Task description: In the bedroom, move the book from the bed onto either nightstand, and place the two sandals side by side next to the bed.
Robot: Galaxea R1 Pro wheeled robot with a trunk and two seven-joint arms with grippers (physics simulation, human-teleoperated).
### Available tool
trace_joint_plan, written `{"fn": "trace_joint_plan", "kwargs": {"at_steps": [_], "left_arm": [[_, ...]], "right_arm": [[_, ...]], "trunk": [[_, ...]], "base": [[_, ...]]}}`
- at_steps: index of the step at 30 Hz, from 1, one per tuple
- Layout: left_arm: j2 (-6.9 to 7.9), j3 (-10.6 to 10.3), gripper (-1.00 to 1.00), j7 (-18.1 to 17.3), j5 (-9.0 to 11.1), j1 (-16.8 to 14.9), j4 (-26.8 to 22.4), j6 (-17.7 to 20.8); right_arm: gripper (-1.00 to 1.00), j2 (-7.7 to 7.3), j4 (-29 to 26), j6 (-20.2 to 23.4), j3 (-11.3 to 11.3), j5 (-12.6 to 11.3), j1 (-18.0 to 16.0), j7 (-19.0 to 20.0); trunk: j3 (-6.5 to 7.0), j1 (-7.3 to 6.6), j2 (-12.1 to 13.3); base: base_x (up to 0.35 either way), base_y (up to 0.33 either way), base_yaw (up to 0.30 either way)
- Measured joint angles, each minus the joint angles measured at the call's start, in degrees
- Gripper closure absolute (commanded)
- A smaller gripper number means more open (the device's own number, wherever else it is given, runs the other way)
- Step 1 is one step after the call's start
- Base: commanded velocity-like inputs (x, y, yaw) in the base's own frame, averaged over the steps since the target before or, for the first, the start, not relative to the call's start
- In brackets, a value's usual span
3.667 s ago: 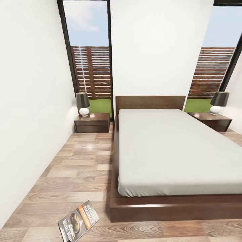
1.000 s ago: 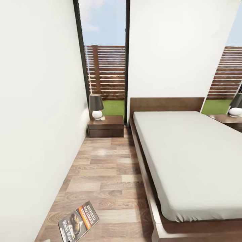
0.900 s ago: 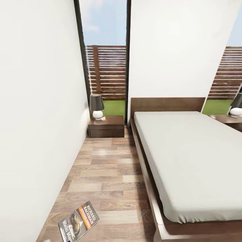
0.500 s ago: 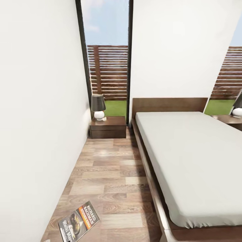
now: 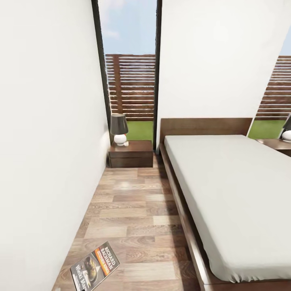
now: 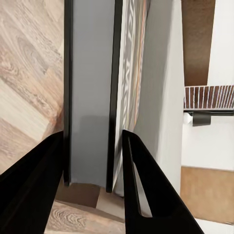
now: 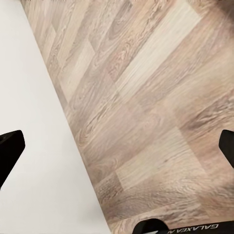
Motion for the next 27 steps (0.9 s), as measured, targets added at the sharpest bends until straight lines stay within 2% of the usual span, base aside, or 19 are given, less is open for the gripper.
{"fn": "trace_joint_plan", "kwargs": {"at_steps": [27], "left_arm": [[0.04,-0.03,1.00,-0.15,0.01,0.00,-0.01,0.00]], "right_arm": [[-1.00,0.02,0.00,0.01,-0.06,-0.07,0.00,0.00]], "trunk": [[0.00,0.00,0.00]], "base": [[0.105,0.006,0.000]]}}
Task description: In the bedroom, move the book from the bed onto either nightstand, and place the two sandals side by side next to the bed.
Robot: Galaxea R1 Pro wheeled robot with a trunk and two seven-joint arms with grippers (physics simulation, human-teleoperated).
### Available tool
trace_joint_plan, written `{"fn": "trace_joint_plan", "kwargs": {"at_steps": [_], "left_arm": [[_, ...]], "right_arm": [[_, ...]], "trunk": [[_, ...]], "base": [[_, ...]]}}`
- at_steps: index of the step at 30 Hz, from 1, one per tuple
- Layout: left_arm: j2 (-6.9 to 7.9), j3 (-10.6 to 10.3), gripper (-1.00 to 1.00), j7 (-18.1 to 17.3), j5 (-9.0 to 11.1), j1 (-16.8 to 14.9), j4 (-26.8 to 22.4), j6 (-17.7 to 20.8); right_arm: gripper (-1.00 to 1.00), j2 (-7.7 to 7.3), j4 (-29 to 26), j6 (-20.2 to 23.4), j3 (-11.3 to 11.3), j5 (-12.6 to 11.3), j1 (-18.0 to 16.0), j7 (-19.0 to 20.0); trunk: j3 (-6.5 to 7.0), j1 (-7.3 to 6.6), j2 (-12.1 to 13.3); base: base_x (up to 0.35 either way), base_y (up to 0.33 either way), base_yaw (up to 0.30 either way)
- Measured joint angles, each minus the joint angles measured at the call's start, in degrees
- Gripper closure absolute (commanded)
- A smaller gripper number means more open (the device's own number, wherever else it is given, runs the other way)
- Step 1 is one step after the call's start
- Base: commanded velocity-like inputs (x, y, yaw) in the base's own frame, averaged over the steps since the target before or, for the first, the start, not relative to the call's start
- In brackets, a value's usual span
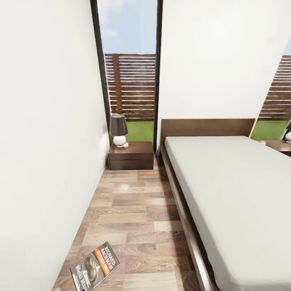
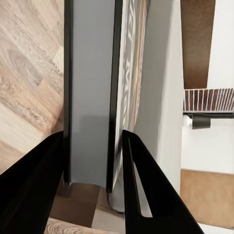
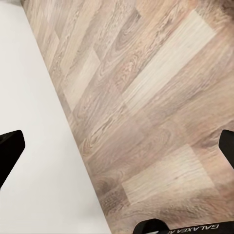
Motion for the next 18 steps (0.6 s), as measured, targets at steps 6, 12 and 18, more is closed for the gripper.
{"fn": "trace_joint_plan", "kwargs": {"at_steps": [6,12,18], "left_arm": [[-0.01,0.05,1.00,0.04,0.00,0.02,0.01,0.00],[0.01,-0.01,1.00,0.07,0.00,0.03,0.01,0.00],[0.02,-0.04,1.00,0.08,0.02,0.02,0.04,0.00]], "right_arm": [[-1.00,0.00,0.00,0.04,-0.03,-0.01,0.00,0.00],[-1.00,-0.08,0.00,0.13,-0.14,-0.09,0.00,0.14],[-1.00,-0.09,0.00,0.19,-0.12,-0.10,0.00,0.11]], "trunk": [[0.00,0.00,0.00],[0.00,0.00,0.00],[0.00,0.00,0.00]], "base": [[0.115,0.079,0.000],[0.118,0.091,0.000],[0.121,0.098,0.000]]}}
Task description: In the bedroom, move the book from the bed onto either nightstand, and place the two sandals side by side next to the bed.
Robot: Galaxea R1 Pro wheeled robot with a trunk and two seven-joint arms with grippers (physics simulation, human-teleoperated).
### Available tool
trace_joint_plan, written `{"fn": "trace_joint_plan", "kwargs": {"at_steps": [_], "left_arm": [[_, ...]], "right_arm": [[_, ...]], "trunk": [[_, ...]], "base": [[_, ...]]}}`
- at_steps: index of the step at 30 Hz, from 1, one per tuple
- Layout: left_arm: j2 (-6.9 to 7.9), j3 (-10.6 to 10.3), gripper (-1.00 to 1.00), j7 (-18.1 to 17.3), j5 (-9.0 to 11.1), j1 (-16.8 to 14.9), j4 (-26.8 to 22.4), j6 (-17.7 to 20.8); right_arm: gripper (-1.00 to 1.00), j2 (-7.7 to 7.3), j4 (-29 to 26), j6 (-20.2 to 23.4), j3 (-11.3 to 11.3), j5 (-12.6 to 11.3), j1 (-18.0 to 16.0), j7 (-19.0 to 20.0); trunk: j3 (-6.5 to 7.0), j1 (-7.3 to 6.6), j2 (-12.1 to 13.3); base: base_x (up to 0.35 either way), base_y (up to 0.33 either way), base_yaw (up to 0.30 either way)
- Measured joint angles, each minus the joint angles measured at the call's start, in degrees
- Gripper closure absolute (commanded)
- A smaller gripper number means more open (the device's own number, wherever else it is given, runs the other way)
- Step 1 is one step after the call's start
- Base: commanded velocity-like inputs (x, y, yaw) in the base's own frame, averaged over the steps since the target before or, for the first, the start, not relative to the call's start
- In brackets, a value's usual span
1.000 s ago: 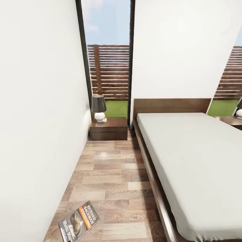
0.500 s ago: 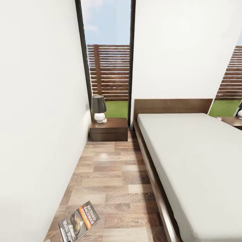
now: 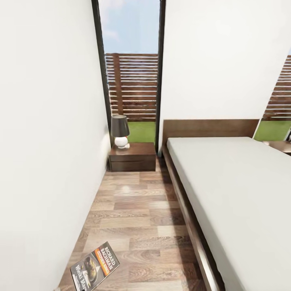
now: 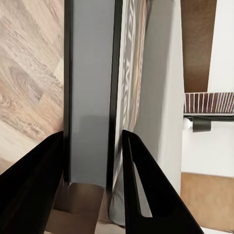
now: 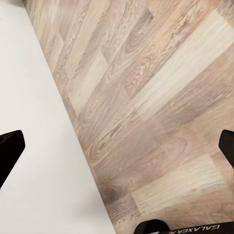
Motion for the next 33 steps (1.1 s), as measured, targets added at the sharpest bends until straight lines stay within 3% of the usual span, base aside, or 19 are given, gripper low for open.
{"fn": "trace_joint_plan", "kwargs": {"at_steps": [33], "left_arm": [[-0.02,-0.09,1.00,0.10,-0.05,-0.02,-0.02,-0.24]], "right_arm": [[-1.00,0.09,0.00,-0.21,0.01,-0.02,0.00,0.09]], "trunk": [[0.00,0.00,0.00]], "base": [[0.128,0.106,0.000]]}}
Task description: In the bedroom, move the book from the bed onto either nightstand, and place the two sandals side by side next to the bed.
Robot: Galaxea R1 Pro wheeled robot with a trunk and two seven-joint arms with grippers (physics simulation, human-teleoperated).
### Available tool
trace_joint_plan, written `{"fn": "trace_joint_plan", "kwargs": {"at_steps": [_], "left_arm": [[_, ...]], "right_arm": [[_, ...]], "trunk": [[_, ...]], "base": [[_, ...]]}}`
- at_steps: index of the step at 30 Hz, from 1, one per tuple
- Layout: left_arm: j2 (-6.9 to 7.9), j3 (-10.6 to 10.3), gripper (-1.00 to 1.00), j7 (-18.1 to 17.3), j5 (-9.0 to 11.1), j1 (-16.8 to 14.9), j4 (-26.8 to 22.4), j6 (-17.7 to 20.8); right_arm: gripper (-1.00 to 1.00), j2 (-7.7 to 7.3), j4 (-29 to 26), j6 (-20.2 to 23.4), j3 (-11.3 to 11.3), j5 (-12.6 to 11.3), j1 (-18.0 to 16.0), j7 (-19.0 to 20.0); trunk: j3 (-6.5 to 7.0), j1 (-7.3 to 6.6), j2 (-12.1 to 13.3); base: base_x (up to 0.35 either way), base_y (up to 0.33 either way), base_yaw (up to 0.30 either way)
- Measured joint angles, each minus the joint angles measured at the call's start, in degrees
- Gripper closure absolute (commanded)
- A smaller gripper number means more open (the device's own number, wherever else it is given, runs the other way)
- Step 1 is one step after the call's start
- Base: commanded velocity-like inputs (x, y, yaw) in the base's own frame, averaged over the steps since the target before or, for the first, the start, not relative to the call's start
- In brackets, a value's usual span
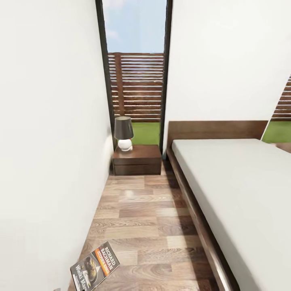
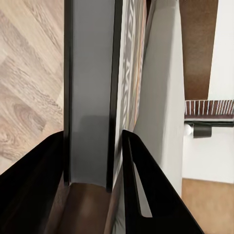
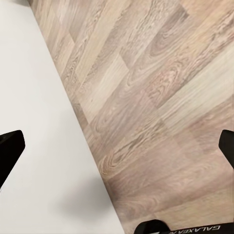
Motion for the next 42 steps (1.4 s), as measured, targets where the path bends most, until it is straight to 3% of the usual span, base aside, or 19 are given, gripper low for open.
{"fn": "trace_joint_plan", "kwargs": {"at_steps": [16,42], "left_arm": [[-0.06,0.06,1.00,-0.24,0.02,0.02,-0.02,-0.11],[-0.27,0.16,1.00,-0.27,0.02,-0.01,-0.05,-0.15]], "right_arm": [[-1.00,0.00,0.00,-0.15,0.07,0.08,0.08,-0.12],[-1.00,0.70,0.00,-0.20,-0.01,0.07,0.09,-0.19]], "trunk": [[0.00,0.00,0.00],[0.00,0.00,0.00]], "base": [[0.128,0.093,0.000],[0.123,0.005,0.000]]}}
